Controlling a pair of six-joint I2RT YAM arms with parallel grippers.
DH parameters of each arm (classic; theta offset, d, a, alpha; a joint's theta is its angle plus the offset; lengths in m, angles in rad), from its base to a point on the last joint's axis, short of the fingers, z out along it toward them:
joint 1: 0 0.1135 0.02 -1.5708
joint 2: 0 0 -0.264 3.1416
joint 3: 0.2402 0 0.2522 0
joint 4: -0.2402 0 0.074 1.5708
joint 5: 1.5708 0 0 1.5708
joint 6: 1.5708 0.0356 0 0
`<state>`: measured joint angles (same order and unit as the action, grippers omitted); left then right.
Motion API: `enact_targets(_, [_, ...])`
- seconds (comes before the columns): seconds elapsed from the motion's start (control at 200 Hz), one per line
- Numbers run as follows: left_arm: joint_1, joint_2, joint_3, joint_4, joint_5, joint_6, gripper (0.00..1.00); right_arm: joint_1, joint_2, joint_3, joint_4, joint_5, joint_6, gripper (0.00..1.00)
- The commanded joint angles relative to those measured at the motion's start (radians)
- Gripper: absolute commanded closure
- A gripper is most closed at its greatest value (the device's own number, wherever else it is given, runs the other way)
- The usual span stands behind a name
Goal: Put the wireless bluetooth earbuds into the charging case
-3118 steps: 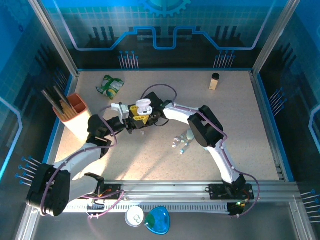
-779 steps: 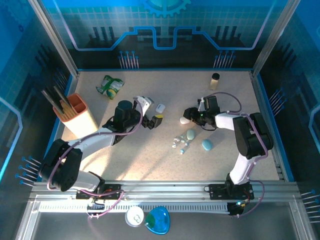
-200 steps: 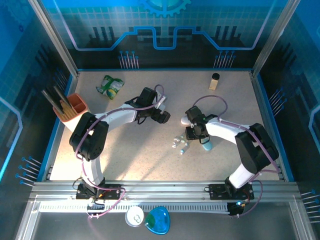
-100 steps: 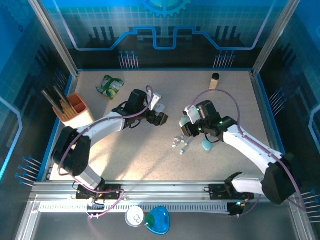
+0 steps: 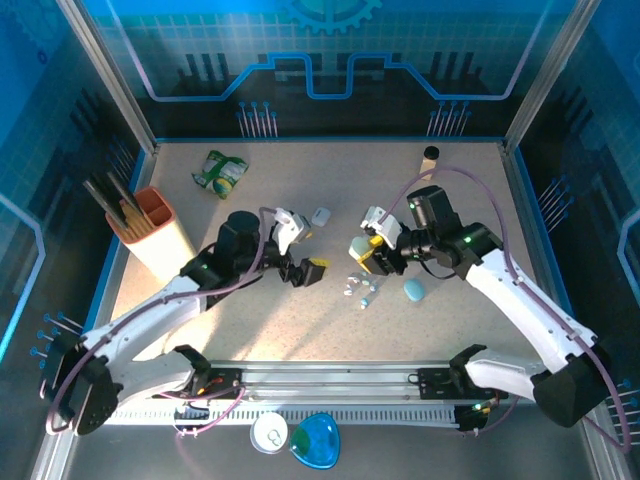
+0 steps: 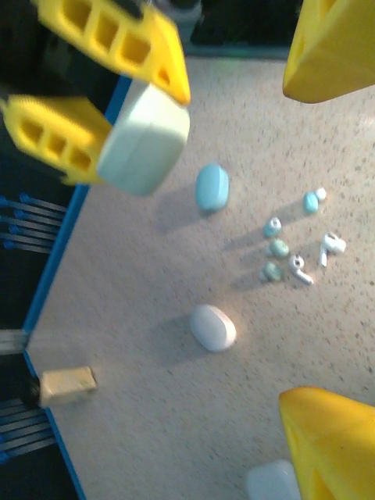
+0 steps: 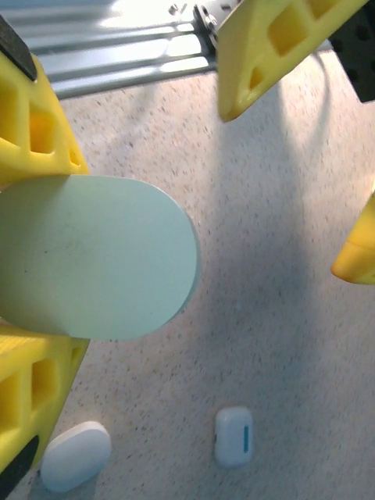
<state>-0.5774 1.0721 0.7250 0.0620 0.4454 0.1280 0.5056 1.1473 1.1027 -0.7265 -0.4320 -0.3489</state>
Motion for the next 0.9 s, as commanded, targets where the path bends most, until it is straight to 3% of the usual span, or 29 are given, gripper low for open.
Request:
enact_targets(0.0, [-0.004,-0.038,-0.033,0.015,0.184,0.085,0.08,0.023,-0.017,0.056,-0.137,-0.102,-0.115,0.73])
enact_targets(0.175, [-0.006,0.012,-0.021,0.092,0.332,0.103,0.13,0.057,0.007,0.108,-0.172,-0.164,-0.172,0.74])
enact_targets(0.365, [-0.019,0.036,-0.032,0.218,0.417,0.043,0.23,0.080,0.059,0.169,-0.215,-0.230,-0.252,0.74])
enact_targets(0.895, [-0.040,0.071,-0.048,0.320,0.490,-0.052,0.45,0.125,0.192,0.279,-0.301,-0.279,-0.298,0.76])
